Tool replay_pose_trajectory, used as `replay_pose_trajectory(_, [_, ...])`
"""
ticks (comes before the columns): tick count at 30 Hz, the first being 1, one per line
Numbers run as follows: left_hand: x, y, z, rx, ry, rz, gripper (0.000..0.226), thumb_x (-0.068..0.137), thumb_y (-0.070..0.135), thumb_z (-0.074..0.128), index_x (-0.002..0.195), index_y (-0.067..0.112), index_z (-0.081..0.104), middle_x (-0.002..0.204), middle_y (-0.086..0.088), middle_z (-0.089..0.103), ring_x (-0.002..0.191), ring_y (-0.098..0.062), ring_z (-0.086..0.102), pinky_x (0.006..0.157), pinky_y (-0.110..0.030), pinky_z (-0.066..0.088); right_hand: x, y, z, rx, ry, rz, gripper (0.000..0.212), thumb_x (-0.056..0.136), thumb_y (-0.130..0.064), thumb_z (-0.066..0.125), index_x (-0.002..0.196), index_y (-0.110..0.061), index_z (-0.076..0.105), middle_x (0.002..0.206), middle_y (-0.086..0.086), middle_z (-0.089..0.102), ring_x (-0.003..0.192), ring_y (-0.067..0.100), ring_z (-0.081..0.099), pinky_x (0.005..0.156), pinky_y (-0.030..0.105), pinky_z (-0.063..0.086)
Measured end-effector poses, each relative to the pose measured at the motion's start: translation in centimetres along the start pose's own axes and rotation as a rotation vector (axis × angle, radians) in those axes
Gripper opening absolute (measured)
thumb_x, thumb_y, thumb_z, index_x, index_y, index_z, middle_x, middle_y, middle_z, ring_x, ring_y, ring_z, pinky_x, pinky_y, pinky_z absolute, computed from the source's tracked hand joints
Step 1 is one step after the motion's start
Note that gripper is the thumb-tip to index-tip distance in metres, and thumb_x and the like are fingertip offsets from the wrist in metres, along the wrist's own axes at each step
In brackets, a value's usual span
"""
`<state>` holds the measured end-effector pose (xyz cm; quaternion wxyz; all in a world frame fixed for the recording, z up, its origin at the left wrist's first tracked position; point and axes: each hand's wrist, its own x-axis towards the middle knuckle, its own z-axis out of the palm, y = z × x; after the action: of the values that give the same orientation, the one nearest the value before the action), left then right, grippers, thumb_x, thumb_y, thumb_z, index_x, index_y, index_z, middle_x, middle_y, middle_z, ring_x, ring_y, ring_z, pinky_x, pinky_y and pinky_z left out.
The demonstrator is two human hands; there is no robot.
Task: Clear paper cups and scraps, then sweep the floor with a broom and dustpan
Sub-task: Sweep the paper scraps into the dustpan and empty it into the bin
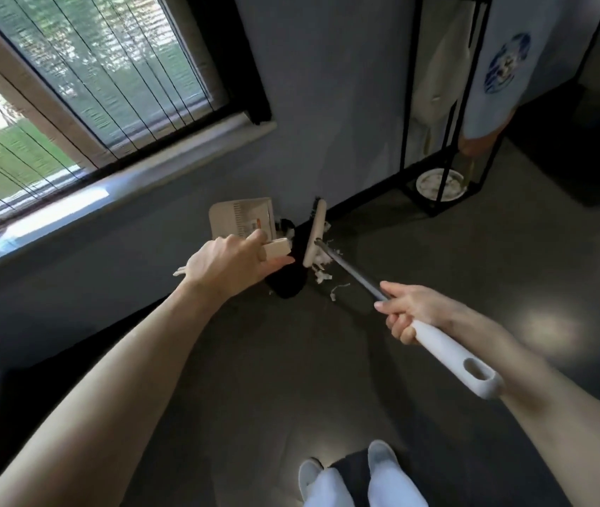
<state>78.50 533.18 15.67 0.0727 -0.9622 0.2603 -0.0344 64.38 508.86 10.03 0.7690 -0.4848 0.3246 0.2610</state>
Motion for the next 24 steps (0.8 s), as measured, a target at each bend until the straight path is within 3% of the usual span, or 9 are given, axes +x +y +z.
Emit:
replay_pose_trajectory(5, [-6.8,-0.6,-2.6,-0.035,0.028,-0.079,0.069,0.078,0.082,0.033,0.121,0.030,0.049,0.094,-0.009,0.068,0.088,-0.037,0.066,0.062,-0.037,0.050,-2.6,0.5,2.6,-0.078,-0.034,-0.062,0.069,0.096,0.001,0.048,0.152,-0.029,0.019,0.057,0.003,0.039,0.032,0.003,0.037,0.029,0.014,0.034])
replay_pose_trajectory(13, [-25.1,-0.7,-3.2,-0.197,0.059,-0.301,0.062,0.080,0.074,0.039,0.120,0.027,0.048,0.088,-0.010,0.069,0.085,-0.037,0.066,0.061,-0.036,0.050,-8.4,7.6,8.2,-0.234,-0.150,-0.087,0.068,0.097,0.000,0.047,0.152,-0.028,0.019,0.050,0.002,0.042,0.032,0.002,0.038,0.028,0.015,0.034])
replay_pose_trajectory(18, [-39.8,0.1,-1.6,-0.500,0.083,-0.603,0.063,0.078,0.076,0.038,0.133,0.046,0.038,0.097,0.002,0.066,0.091,-0.028,0.066,0.068,-0.038,0.054,-12.8,16.2,12.9,-0.345,-0.221,-0.025,0.068,0.098,0.001,0.044,0.152,-0.030,0.018,0.055,0.002,0.038,0.030,0.002,0.036,0.028,0.012,0.031])
replay_pose_trajectory(20, [-45.4,0.4,-0.5,-0.653,0.178,-0.747,0.058,0.084,0.067,0.047,0.137,0.049,0.035,0.100,-0.001,0.068,0.090,-0.023,0.066,0.073,-0.041,0.056,-14.1,19.7,14.6,-0.401,-0.251,0.029,0.067,0.098,0.001,0.044,0.151,-0.030,0.020,0.055,0.003,0.039,0.030,0.002,0.036,0.028,0.012,0.031])
replay_pose_trajectory(24, [-56.2,1.4,2.1,-0.777,0.331,-0.995,0.056,0.091,0.029,0.061,0.140,0.046,0.040,0.109,-0.001,0.069,0.090,-0.017,0.065,0.082,-0.034,0.053,-16.0,25.8,18.1,-0.516,-0.318,0.174,0.060,0.098,0.000,0.044,0.148,-0.027,0.027,0.057,0.004,0.038,0.031,0.003,0.037,0.027,0.012,0.031])
